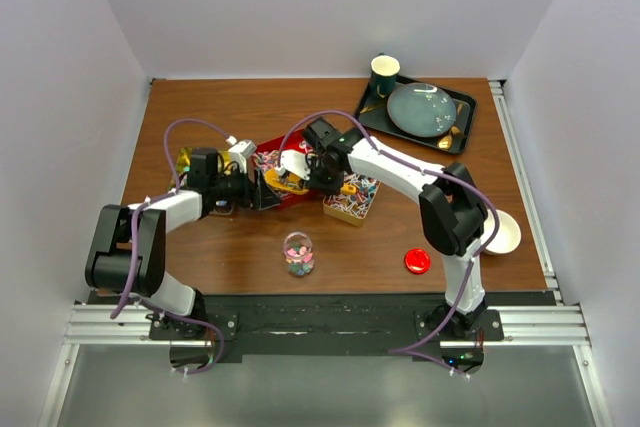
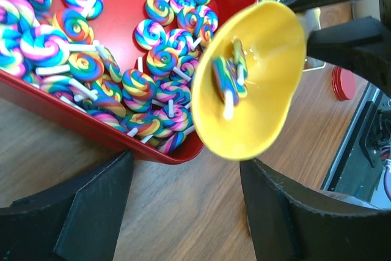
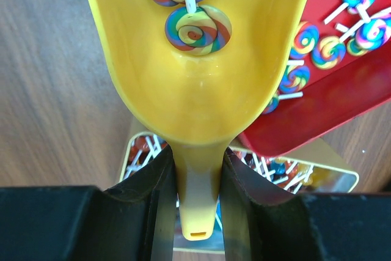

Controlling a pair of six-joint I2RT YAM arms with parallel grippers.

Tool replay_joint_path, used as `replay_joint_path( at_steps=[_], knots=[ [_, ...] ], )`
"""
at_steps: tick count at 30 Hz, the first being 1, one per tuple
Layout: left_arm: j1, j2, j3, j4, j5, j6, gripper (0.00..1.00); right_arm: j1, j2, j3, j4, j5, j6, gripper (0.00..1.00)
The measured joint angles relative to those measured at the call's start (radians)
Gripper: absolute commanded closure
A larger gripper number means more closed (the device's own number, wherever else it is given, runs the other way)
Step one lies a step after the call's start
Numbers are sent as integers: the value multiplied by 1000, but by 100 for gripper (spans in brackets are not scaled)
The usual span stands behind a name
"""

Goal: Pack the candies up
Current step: Scoop the fake candies from the storage box, then place the fake candies in the packing bottle.

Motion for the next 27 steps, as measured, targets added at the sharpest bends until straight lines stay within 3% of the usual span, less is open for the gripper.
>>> replay_joint_path(
  at_steps=[16, 27],
  knots=[
    [59, -121, 43, -123, 74, 177, 24, 0, -243, -85, -94, 23, -87, 100],
    [139, -198, 60, -130, -102, 167, 23, 72, -346, -101, -334, 117, -254, 100]
  ],
)
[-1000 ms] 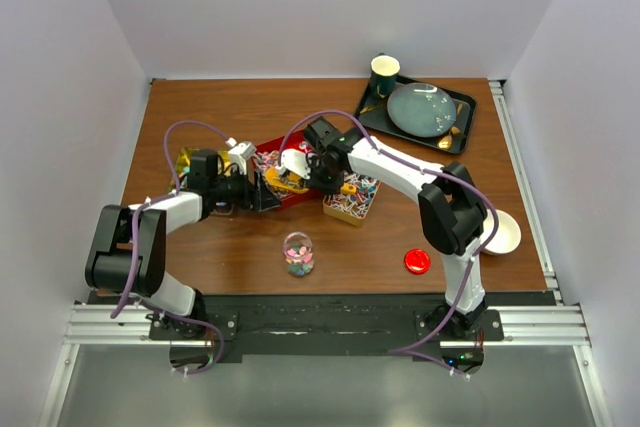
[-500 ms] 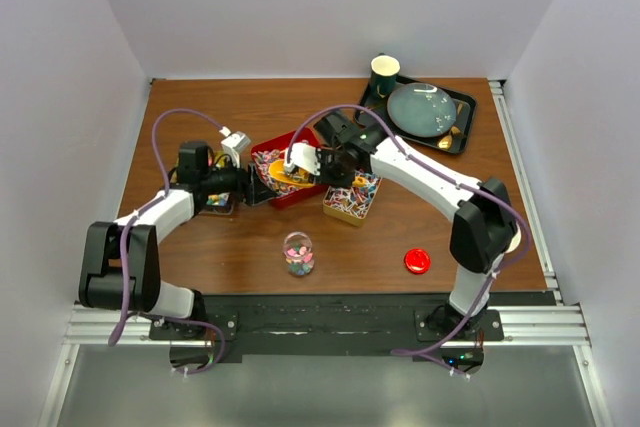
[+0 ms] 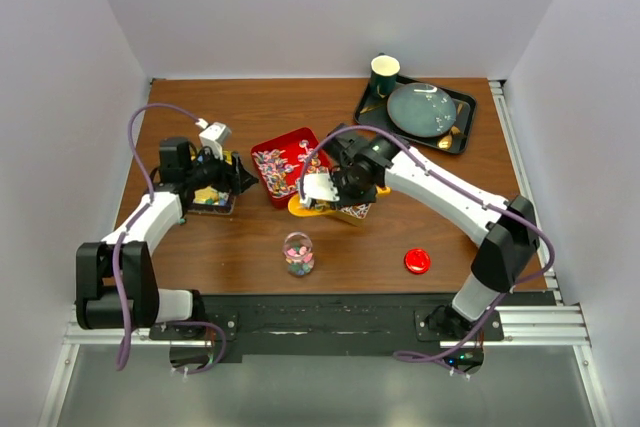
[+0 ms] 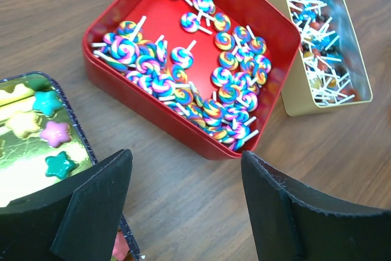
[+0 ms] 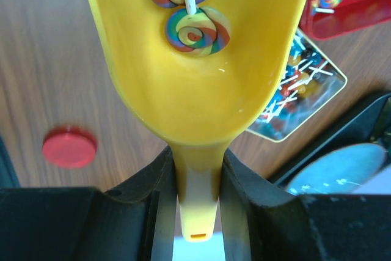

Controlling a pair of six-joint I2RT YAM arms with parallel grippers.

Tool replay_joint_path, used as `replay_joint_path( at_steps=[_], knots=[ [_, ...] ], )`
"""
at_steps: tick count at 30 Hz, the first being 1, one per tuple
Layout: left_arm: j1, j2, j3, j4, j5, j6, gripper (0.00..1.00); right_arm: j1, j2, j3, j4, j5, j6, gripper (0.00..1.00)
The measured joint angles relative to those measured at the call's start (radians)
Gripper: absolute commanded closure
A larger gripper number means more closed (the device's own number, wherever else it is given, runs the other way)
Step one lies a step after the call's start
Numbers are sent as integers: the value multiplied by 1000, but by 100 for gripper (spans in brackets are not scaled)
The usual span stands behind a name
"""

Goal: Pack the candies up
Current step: Place the fake candies in the packing bottle.

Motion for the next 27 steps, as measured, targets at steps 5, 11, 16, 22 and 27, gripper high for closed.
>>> replay_joint_path(
  at_steps=[5, 11, 16, 22, 27],
  knots=[
    [4, -14, 2, 8, -29, -26, 23, 81, -2, 10, -104, 100, -25, 100],
    [5, -42, -1, 31, -42, -56, 23, 134, 54, 99, -177, 226, -17, 100],
    [5, -78, -29, 50, -46, -76, 24, 188, 61, 119, -187, 312, -15, 100],
    [5, -106, -48, 55, -56, -78, 23, 250, 61, 118, -191, 381, -16, 100],
    [5, -109, -49, 63, -64, -92, 23, 290, 61, 122, -195, 449, -16, 100]
  ],
)
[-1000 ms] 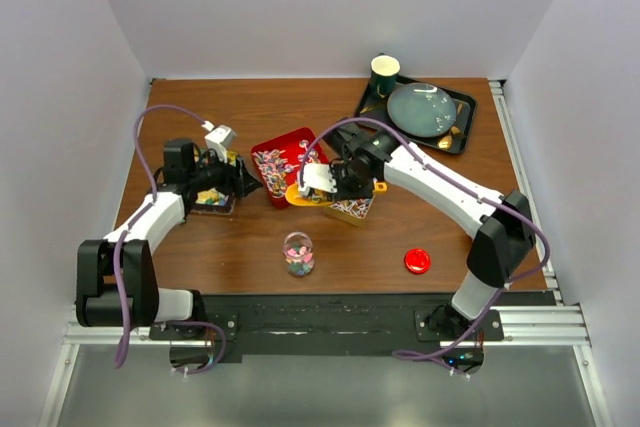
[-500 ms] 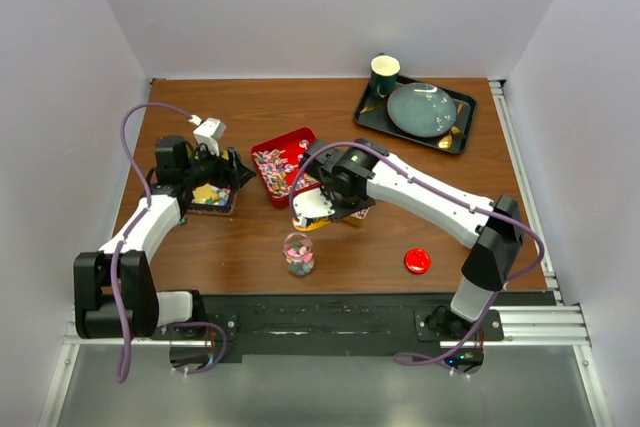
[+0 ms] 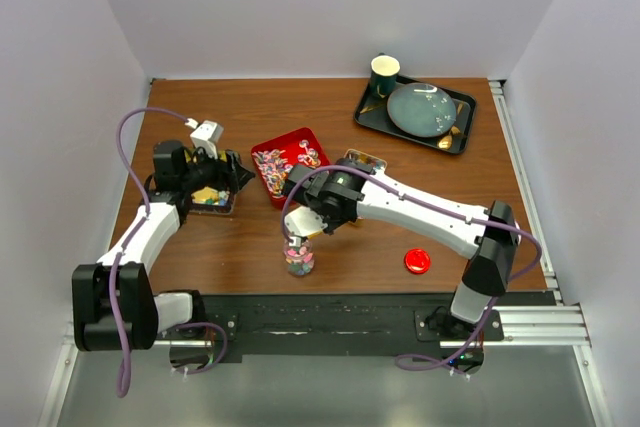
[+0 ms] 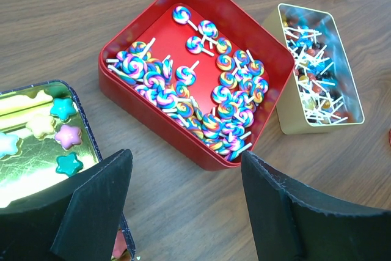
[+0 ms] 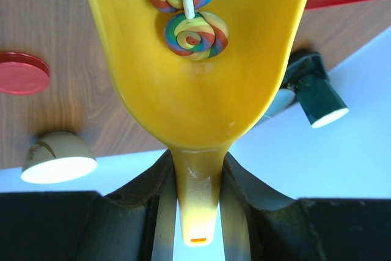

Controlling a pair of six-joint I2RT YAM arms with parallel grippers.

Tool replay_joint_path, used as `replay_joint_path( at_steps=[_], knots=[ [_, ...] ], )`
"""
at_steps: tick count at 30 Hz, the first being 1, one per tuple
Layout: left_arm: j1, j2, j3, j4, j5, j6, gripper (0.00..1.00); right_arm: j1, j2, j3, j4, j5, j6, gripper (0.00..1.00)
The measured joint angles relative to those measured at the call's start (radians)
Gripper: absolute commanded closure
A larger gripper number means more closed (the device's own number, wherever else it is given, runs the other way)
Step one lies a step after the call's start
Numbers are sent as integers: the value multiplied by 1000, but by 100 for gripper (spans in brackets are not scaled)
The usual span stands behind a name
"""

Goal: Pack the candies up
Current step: Place the fake candies in the packing bottle.

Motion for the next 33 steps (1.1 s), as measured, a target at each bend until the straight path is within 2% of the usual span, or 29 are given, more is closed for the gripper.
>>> replay_joint_path(
  at_steps=[11, 33],
  knots=[
    [0, -2, 0, 25, -13, -8, 24, 74, 23, 21, -2, 136, -2, 100],
    [0, -50, -2, 45, -44, -27, 23, 192, 23, -54, -2, 361, -63, 100]
  ],
)
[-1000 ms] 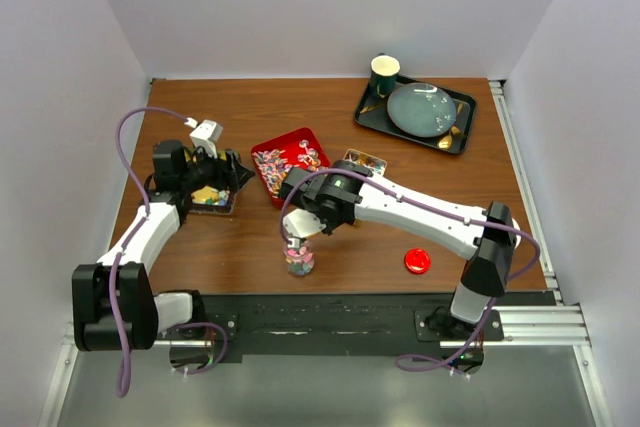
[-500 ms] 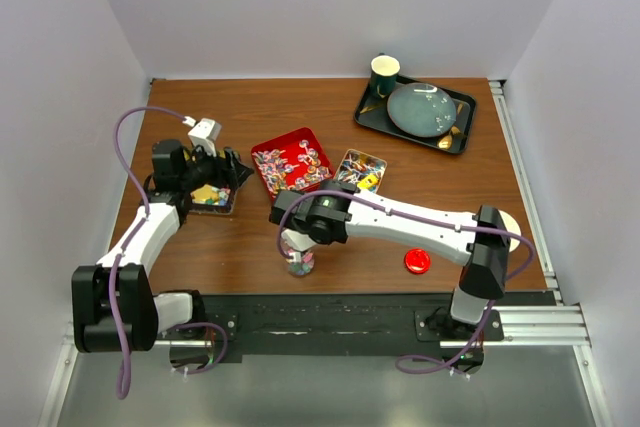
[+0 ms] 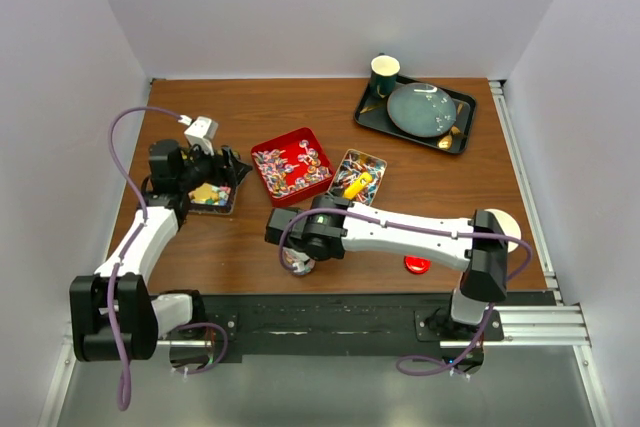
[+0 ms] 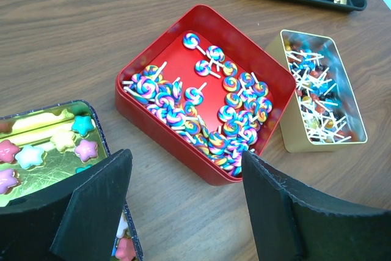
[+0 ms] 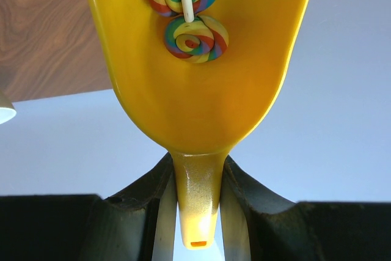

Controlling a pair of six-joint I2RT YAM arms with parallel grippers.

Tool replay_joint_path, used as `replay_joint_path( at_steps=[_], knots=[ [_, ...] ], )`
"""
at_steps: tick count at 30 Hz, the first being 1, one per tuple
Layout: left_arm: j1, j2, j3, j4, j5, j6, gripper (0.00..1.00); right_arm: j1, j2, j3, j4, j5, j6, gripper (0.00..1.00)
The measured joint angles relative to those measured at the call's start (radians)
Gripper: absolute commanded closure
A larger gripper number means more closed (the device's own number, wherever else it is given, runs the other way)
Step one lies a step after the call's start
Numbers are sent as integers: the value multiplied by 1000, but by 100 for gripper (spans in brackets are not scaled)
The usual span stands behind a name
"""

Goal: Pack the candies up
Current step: Place the fake candies in the packing bottle.

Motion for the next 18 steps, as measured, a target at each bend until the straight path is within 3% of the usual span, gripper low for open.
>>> replay_joint_path(
  at_steps=[18],
  knots=[
    [0, -54, -32, 34, -7, -8, 22, 57, 29, 2, 8, 135, -6, 100]
  ],
)
